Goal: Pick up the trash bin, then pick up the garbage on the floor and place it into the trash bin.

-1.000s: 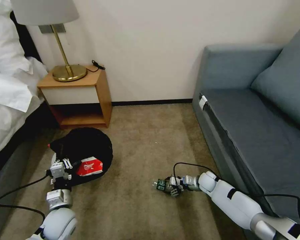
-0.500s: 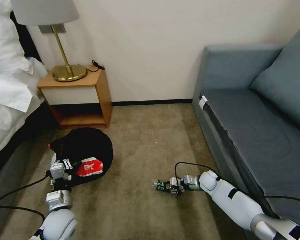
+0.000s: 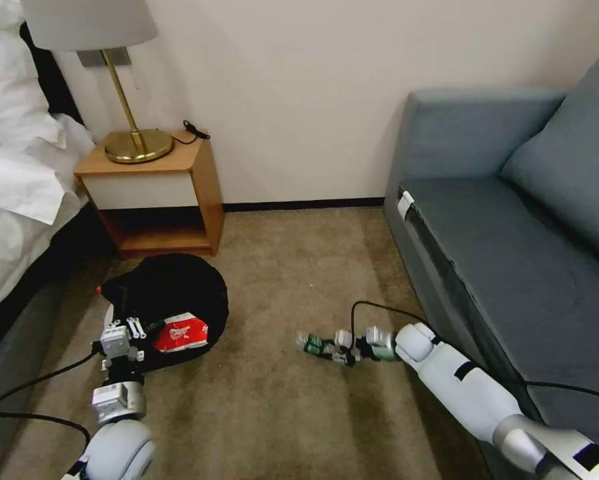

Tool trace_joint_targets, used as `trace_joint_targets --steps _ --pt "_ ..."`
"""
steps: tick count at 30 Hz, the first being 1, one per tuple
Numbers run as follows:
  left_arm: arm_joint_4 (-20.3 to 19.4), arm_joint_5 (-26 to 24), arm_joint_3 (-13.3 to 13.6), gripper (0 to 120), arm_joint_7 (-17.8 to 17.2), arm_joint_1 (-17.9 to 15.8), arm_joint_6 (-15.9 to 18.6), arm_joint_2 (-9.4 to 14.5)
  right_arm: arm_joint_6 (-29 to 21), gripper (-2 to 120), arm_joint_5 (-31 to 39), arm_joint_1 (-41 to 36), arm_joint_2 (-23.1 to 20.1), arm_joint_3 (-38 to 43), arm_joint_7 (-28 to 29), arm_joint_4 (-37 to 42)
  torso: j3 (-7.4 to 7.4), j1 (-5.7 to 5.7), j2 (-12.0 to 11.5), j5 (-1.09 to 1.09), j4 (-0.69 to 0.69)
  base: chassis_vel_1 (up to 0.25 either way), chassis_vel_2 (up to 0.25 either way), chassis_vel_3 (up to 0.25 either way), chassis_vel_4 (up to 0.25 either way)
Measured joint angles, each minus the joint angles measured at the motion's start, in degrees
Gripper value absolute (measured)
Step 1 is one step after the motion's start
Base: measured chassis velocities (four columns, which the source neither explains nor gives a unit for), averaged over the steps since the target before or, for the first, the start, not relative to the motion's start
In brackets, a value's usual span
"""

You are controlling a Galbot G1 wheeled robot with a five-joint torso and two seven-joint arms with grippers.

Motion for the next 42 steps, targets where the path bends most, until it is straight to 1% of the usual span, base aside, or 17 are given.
trace_joint_targets --steps 1,4,6,9,11,12,16,17,21,22,26,27,31,35,40,41,42 --pt "0.0 0.0 0.0 6 0.0 0.0 0.0 0.0 0.0 28 0.0 0.0 0.0 0.0 0.0 0.0 0.00 0.00 0.0 0.00 0.00 0.000 0.000 0.000 0.000" --pt "0.4 0.0 0.5 6 0.0 -0.5 0.2 -0.3 0.4 28 8.4 1.5 1.6 -2.0 5.5 3.5 0.00 0.00 0.0 -0.01 0.01 0.000 0.000 0.000 0.000" --pt "0.4 0.0 0.6 6 0.0 -0.6 0.2 -0.3 0.2 28 10.0 1.8 1.8 -2.7 6.5 4.3 0.00 0.00 0.0 0.00 0.01 0.000 0.000 0.000 0.000" --pt "0.7 0.0 0.9 6 -0.1 -1.0 0.4 -0.6 -0.9 28 16.7 4.2 3.5 -7.3 10.7 8.7 0.00 0.00 0.0 0.00 0.01 0.000 0.000 0.000 0.000" --pt "0.9 0.0 1.0 6 -0.1 -1.1 0.4 -0.7 -1.5 28 19.4 5.3 4.3 -9.8 12.4 10.5 0.00 0.00 0.0 0.00 0.01 0.000 0.000 0.000 0.000" --pt "0.9 0.0 1.0 6 -0.1 -1.1 0.4 -0.7 -1.5 28 19.4 5.3 4.3 -9.8 12.4 10.5 0.00 0.00 0.0 0.00 0.01 0.000 0.000 0.000 0.000" --pt "1.2 0.0 1.1 6 -0.1 -1.5 0.4 -0.8 -4.2 28 26.6 8.6 6.9 -16.8 14.9 14.2 0.00 0.00 0.0 0.00 0.02 0.000 0.000 0.000 0.000" --pt "1.2 0.0 1.1 6 -0.1 -1.5 0.4 -0.8 -4.2 28 26.6 8.6 6.9 -16.8 14.9 14.2 0.00 0.00 0.0 0.00 0.02 0.000 0.000 0.000 0.000" --pt "1.2 -0.1 1.2 6 0.0 -1.6 0.4 -0.9 -5.7 28 31.3 10.7 10.3 -20.2 15.7 14.3 0.00 0.00 0.0 -0.01 0.01 0.000 0.000 0.000 0.000" --pt "1.2 -0.1 1.2 6 0.0 -1.6 0.4 -0.9 -5.7 28 31.3 10.7 10.3 -20.2 15.7 14.3 0.00 0.00 0.0 -0.01 0.01 0.000 0.000 0.000 0.000" --pt "1.2 -0.2 1.3 6 0.2 -1.7 0.4 -0.8 -6.0 28 32.7 11.0 13.8 -20.7 17.4 12.1 0.00 0.00 0.0 -0.01 0.01 0.000 0.000 0.000 0.000" --pt "1.2 -0.2 1.3 6 0.2 -1.7 0.4 -0.8 -6.0 28 32.7 11.0 13.8 -20.7 17.4 12.1 0.00 0.00 0.0 -0.01 0.01 0.000 0.000 0.000 0.000" --pt "0.7 -0.9 1.3 6 0.2 -1.9 0.4 -0.8 -4.9 28 29.9 9.9 16.7 -21.1 21.5 9.3 0.00 0.00 0.0 0.00 0.01 0.000 0.000 0.000 0.000" --pt "0.1 -1.5 1.3 6 0.2 -1.9 0.6 -0.5 -4.2 28 27.0 8.1 17.8 -22.2 22.8 8.3 0.00 0.00 0.0 0.00 0.01 0.000 0.000 0.000 0.000" --pt "0.0 -1.7 1.1 6 0.3 -1.9 0.6 -0.2 -3.2 28 24.0 6.6 17.6 -24.0 25.2 7.9 0.00 0.00 0.0 0.00 0.00 0.000 0.000 0.000 0.000" --pt "0.0 -1.7 1.1 6 0.3 -1.8 0.5 -0.1 -3.1 28 23.2 6.5 17.5 -24.3 25.7 7.9 0.00 0.00 0.0 0.00 0.00 0.000 0.000 0.000 0.000" --pt "0.0 -1.7 1.1 6 0.3 -1.7 0.5 -0.1 -3.0 32 22.8 6.5 17.4 -24.4 25.9 7.9 0.00 0.00 0.0 0.00 0.00 0.000 0.000 0.000 0.000"
